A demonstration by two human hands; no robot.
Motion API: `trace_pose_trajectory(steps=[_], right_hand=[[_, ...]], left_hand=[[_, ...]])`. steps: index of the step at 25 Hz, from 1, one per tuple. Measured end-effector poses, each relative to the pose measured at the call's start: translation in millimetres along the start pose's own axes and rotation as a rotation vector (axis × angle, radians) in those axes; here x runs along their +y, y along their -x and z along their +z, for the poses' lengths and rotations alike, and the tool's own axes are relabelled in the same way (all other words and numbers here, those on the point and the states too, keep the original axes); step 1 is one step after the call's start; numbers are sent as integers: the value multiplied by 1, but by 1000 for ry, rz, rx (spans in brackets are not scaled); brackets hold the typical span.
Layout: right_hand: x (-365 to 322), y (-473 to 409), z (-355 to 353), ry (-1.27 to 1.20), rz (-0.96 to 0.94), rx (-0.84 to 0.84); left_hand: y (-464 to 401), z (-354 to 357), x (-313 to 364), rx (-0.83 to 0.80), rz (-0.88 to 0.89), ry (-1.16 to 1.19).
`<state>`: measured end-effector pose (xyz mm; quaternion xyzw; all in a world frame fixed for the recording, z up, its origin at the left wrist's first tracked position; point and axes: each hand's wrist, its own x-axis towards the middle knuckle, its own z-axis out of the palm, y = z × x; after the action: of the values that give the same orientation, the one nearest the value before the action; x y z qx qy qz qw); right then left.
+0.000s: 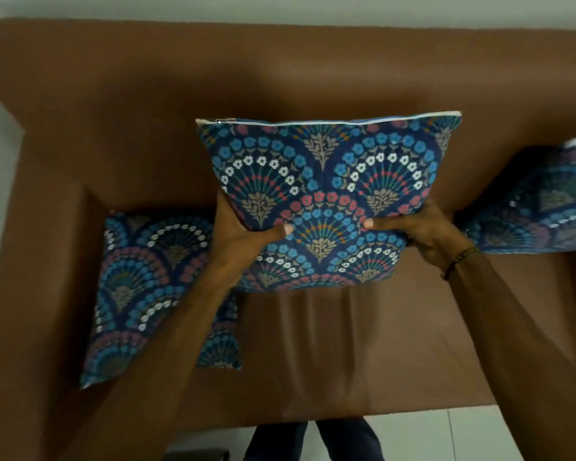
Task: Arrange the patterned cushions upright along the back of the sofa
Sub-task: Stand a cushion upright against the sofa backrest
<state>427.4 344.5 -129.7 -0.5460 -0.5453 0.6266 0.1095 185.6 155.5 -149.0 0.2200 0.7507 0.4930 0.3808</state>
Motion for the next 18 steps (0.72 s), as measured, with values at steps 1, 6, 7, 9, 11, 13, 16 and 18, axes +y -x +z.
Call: trace_pose_trajectory(steps=[1,6,7,9,11,13,16,18], right_hand=[[6,-1,-17,18,-22,48],[57,-24,-78,17,-84,247],[66,-29,-82,9,-82,258],[81,-36,-83,-8,-77,281],[89,-36,-75,-69,-93,309],[95,-24,-59,-132,-43,320],[110,-3,-18,-207,356,216],[122,-1,18,-83,558,124]], left_hand=[[-2,20,0,-10,16,-30],[0,101,-3,57,58,-189],[2,113,-4,75,61,-212],[8,131,-6,95,89,-255],[14,137,-16,133,140,-353],[19,127,-34,123,162,-527],[19,84,-82,91,87,-924],[17,36,-104,165,23,-1003]])
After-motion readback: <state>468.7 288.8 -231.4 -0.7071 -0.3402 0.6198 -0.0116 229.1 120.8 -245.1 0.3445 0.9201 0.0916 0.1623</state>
